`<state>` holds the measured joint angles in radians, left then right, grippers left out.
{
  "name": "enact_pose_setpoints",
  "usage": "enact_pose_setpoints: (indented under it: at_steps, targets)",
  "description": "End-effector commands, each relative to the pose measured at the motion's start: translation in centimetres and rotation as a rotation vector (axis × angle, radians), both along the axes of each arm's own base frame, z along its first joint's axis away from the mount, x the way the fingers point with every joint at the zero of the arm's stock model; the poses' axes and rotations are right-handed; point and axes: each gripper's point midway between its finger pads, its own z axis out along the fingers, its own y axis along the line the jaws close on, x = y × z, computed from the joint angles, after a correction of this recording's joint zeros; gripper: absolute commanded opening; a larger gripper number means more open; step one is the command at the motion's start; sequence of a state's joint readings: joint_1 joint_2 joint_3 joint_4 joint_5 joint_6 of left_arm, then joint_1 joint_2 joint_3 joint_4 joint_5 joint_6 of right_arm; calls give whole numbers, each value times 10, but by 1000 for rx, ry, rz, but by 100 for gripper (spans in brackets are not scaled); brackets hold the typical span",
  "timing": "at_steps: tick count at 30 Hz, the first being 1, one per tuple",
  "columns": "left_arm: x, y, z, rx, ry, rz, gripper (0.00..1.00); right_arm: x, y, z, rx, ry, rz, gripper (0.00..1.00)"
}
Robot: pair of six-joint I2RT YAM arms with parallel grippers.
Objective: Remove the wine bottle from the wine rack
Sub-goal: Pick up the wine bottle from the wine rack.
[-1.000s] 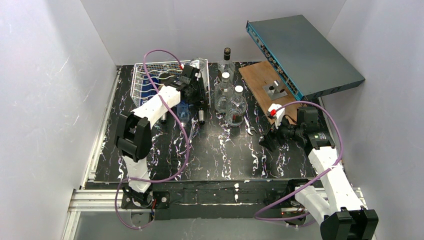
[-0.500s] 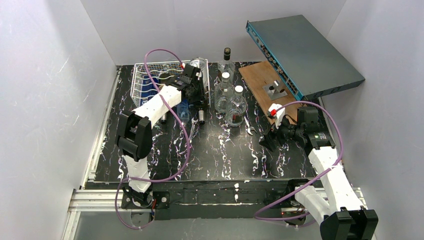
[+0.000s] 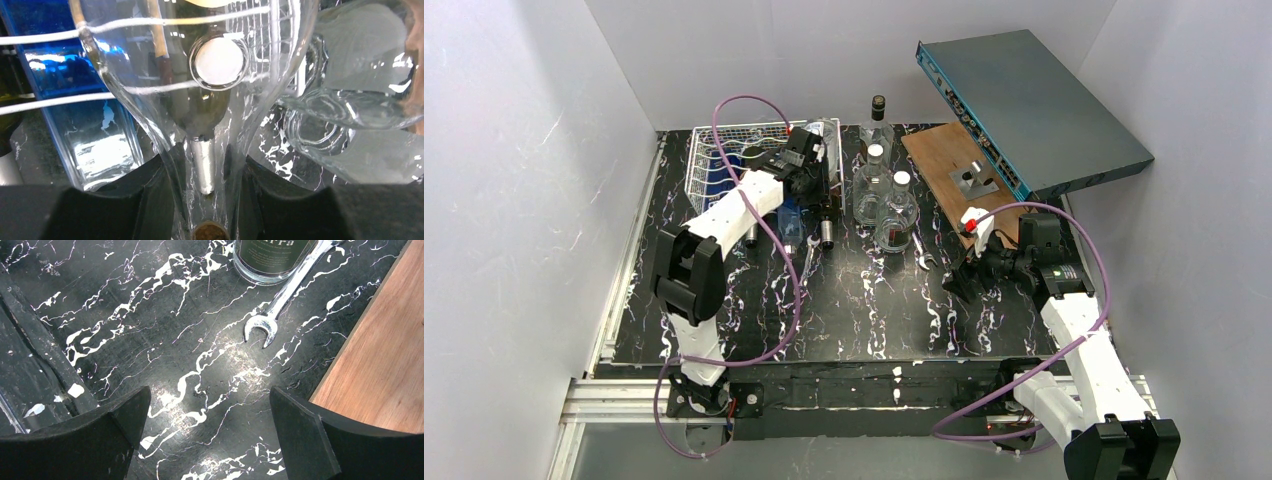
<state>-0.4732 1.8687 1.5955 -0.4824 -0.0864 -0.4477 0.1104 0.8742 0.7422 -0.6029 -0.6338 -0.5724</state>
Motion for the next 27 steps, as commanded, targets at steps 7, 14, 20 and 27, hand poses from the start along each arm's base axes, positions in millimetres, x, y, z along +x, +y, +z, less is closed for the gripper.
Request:
enact_pose_setpoints:
  at_steps: [7, 14, 20, 27]
  targets:
    - [7, 7, 100, -38, -272, -50, 0, 1, 1, 6, 22, -20, 12, 98]
    - [1, 12, 123, -41, -332, -63, 0, 1, 1, 6, 24, -20, 11, 98]
    - [-6, 16, 138, -46, -372, -70, 0, 1, 1, 6, 26, -20, 11, 98]
    - [-15, 20, 147, -50, -393, -77, 0, 1, 1, 7, 29, -22, 11, 98]
